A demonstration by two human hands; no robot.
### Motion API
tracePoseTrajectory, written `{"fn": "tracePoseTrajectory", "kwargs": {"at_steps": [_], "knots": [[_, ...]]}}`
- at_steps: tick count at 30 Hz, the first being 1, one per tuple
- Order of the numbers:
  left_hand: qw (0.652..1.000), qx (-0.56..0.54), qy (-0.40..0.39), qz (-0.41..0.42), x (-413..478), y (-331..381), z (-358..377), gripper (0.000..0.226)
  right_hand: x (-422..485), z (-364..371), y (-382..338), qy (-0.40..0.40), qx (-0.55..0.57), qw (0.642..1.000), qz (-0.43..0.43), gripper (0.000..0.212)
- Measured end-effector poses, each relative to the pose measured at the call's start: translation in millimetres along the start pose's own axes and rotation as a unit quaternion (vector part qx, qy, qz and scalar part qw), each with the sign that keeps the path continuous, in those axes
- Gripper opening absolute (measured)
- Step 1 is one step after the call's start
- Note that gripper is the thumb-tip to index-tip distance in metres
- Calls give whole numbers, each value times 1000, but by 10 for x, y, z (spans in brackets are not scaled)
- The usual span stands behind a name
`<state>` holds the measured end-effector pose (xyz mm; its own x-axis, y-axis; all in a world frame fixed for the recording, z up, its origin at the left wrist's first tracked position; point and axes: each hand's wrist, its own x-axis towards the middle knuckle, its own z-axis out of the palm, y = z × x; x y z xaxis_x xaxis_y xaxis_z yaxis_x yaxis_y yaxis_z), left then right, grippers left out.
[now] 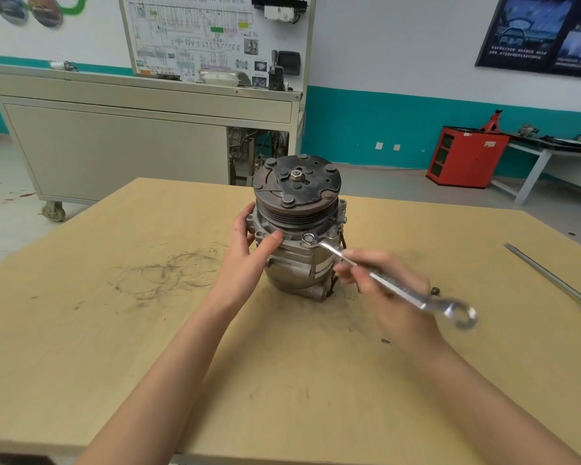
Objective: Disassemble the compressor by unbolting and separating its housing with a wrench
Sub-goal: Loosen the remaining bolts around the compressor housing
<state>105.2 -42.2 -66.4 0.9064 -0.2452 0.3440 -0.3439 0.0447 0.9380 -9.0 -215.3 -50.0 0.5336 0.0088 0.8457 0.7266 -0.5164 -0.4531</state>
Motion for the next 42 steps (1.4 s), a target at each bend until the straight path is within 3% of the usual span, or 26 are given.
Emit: {"fn": "tracePoseTrajectory", "kwargs": {"at_steps": [1,2,4,7,10,13,16,19,21,24,26,30,38,40,42], "knots": [[1000,-1,-1,-1,-2,4,-1,61,53,-35,15,-8,144,982,118,15],[1000,-2,-1,0,-3,8,-2,61,130,-72,44,-13,259,942,212,17],[1000,-5,0,0,-2,13,-3,62,343,-154,145,-26,365,876,313,16],[1000,-4,-2,-7,-9,21,-4,62,659,-164,275,-41,398,842,361,15],[1000,1,-6,-9,-9,23,-13,61,818,-133,365,-52,361,851,378,15],[1000,4,-7,-7,-7,27,-14,61,810,-206,339,-72,347,873,335,13],[1000,1,-7,-5,1,18,-15,60,665,-232,202,-7,300,917,262,21],[1000,2,-4,-6,2,16,-12,60,453,-110,19,56,142,978,145,24],[1000,1,0,-3,5,13,-7,60,317,-7,-86,51,-16,999,-8,26],[1000,0,4,3,6,6,-1,60,200,104,-183,1,-254,937,-240,33],[1000,-2,5,6,1,9,3,60,169,134,-212,-8,-328,888,-321,26],[1000,2,6,7,-2,17,3,60,127,150,-245,-3,-374,860,-348,19],[1000,0,7,3,-5,23,8,61,9,202,-220,-19,-368,878,-306,20],[1000,0,5,6,-4,17,4,62,-29,194,-177,-10,-343,895,-284,20],[1000,-7,0,6,-3,4,-6,62,-90,163,-115,24,-232,954,-190,18]]}}
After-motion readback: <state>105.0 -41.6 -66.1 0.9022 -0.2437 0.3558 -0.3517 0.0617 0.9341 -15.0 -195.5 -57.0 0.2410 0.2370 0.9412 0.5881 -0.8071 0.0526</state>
